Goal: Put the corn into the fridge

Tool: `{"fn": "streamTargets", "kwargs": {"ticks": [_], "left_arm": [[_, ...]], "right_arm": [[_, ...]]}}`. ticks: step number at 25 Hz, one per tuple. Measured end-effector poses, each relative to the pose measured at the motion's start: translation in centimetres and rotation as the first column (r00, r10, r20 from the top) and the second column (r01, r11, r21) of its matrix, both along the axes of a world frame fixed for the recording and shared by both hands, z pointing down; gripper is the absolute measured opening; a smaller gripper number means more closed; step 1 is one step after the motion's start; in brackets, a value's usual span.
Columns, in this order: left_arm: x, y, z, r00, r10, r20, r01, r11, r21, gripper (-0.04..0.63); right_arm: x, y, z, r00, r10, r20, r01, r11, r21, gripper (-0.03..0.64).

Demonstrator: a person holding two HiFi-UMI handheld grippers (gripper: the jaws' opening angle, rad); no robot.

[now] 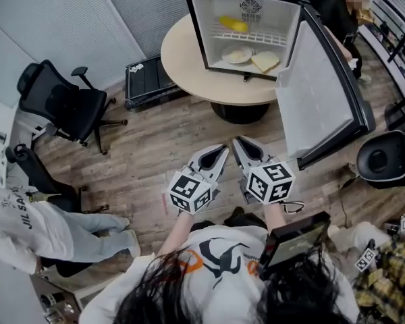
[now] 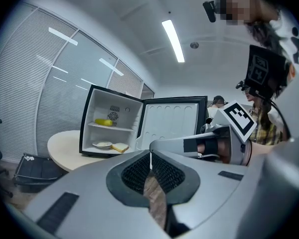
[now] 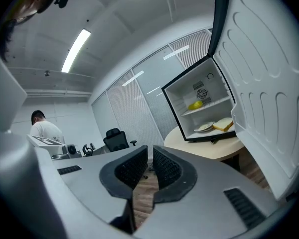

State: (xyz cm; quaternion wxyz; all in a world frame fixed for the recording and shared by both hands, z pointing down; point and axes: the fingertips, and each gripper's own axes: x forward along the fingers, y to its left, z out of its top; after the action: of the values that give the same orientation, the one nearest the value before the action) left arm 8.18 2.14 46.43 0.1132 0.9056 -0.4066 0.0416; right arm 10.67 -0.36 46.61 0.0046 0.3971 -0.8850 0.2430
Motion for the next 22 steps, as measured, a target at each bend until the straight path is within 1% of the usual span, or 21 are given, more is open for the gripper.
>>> {"fn": "streamTargets", "kwargs": {"ticks": [4,11,22], "left_arm": [[-0.8,1.9,-0.4,1.000,0.022,-0.004,-0.022,1.000,0.006,0.009],[-3.5,4.8,-1.1,1.000,0.024,-0.017,-0.024,1.000,0.013,0.009],[-5.7,9.0,-1.1,0.998,0.041,-0.039,-0.040,0.999,0.016,0.009]], "right_arm": [[-1.3,1.6,-0.6,1.000,0.001,0.009,-0.001,1.000,-0.001,0.044],[-3.4,5.0,-1.0,0.999,0.021,0.030,-0.020,0.999,-0.025,0.043],[-5.1,9.5,-1.0,0.998,0.054,0.018,-0.053,0.998,-0.031,0.041]]}}
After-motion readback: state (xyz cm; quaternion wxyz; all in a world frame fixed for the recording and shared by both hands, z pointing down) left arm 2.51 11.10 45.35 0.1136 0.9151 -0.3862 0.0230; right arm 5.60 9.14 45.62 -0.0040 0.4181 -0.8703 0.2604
